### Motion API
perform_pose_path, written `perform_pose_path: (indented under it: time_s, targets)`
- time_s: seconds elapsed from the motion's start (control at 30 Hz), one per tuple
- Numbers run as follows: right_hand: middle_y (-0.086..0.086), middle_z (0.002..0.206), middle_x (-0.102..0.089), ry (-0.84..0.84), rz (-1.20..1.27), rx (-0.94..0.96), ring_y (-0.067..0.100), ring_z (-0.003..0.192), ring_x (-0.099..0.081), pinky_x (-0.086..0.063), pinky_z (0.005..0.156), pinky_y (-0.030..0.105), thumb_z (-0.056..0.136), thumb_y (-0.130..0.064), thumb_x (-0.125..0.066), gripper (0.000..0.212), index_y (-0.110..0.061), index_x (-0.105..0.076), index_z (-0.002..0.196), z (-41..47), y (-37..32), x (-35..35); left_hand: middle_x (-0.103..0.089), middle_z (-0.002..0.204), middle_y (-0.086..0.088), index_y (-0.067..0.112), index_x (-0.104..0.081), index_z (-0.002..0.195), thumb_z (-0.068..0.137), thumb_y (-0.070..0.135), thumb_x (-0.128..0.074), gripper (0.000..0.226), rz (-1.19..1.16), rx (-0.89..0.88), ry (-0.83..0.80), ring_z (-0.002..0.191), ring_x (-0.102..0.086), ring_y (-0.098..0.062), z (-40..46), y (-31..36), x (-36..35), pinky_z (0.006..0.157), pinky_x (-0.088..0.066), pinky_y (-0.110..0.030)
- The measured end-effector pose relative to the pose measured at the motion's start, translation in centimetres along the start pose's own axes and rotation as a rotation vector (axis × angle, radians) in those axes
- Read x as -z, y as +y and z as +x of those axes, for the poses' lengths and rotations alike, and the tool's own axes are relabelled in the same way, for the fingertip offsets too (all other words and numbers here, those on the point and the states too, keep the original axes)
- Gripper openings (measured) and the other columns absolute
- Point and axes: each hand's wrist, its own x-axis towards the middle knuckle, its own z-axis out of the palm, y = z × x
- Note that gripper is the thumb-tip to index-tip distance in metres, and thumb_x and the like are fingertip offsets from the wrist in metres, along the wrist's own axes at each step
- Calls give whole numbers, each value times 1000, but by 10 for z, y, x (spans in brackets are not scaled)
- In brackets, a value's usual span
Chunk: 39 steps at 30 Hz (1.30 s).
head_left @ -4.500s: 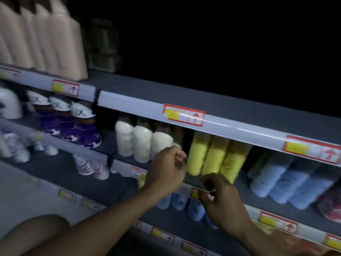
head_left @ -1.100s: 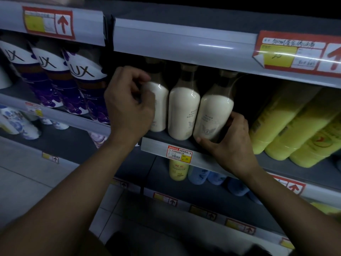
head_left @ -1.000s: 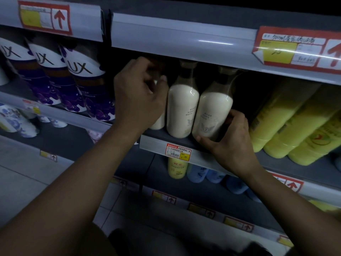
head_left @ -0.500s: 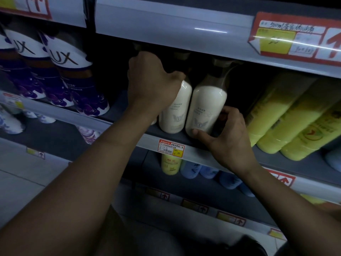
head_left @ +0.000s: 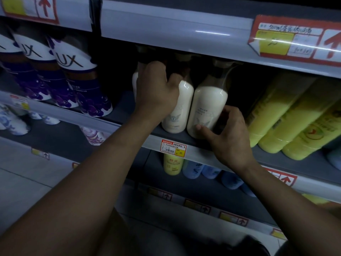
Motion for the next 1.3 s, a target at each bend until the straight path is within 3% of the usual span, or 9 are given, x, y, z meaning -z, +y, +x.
perform_pose_path:
  time_s: [0.17, 0.3, 0.4, 0.53, 0.63, 0.87, 1.07, 1.2, 1.3]
  targets:
    - [0, 128, -53, -31, 23, -16, 16, 115, -57, -52, 97, 33, 77, -44, -87, 74, -17, -50, 135, 0, -1, 2, -30, 55, 12, 28, -23, 59, 88, 16, -63, 51, 12, -46, 51, 58, -47, -31, -3, 0, -5, 69, -45, -50]
    - [3, 135, -51, -91, 1, -5, 18, 121, -56, -51, 102, 33, 79, -42, -87, 82, -14, -46, 144, -1, -2, 7, -38, 50, 7, 29, -27, 57, 84, 21, -66, 49, -9, -101, 88, 50, -41, -22, -6, 2, 1, 58, -27, -30]
    - [3, 136, -57, -124, -19, 24, 16, 120, -58, -53, 101, 35, 79, -42, -87, 86, -15, -44, 148, -5, -4, 14, -56, 60, -3, 18, -44, 63, 85, 23, -68, 32, -16, -107, 165, 57, -54, -23, -16, 5, 5, 59, -38, -32]
    - [2, 128, -64, -111, -43, 56, 16, 113, -64, -56, 95, 37, 85, -37, -80, 64, -16, -52, 138, -12, -2, 27, -69, 94, -10, 5, -62, 98, 89, 24, -66, 22, -54, -49, 279, 84, -67, -27, -32, 19, 7, 78, -53, -48]
    - [-1, 107, -69, -104, -82, 62, 16, 96, -67, -56, 83, 35, 88, -33, -75, 38, -19, -63, 121, -17, 4, 46, -66, 93, -8, 5, -62, 97, 87, 11, -62, 12, -123, -127, 286, 79, -63, -25, -49, 45, 10, 73, -52, -44]
    - [-13, 85, -69, 113, -24, -1, 6, 78, -65, -50, 68, 25, 92, -21, -70, 12, -25, -64, 101, -33, 27, 101, -65, 92, 0, 12, -66, 98, 90, 10, -64, 9, -164, -312, -104, 74, -61, -14, -95, 91, -25, 64, -52, -35]
    - [-2, 110, -63, 305, 68, -148, 3, 93, -61, -55, 76, 22, 94, -24, -72, 37, -16, -59, 127, -55, 66, 110, -48, 145, -2, 20, -39, 152, 96, 25, -70, 64, -158, -61, -428, 133, -50, -17, -139, 92, -95, 111, -46, -36]
    - [-2, 115, -56, 318, 66, -166, 14, 104, -59, -55, 89, 36, 93, -26, -72, 56, -17, -49, 143, -53, 76, 102, -38, 161, -3, 16, -22, 163, 96, 31, -70, 83, -165, 22, -491, 147, -40, -18, -138, 88, -121, 118, -37, -34]
    - [-2, 111, -52, 318, 45, -171, 12, 99, -55, -50, 85, 27, 94, -28, -72, 59, -18, -47, 146, -53, 78, 98, -50, 152, -3, 16, -30, 158, 94, 30, -73, 79, -196, 79, -469, 138, -51, -19, -130, 89, -137, 111, -47, -42]
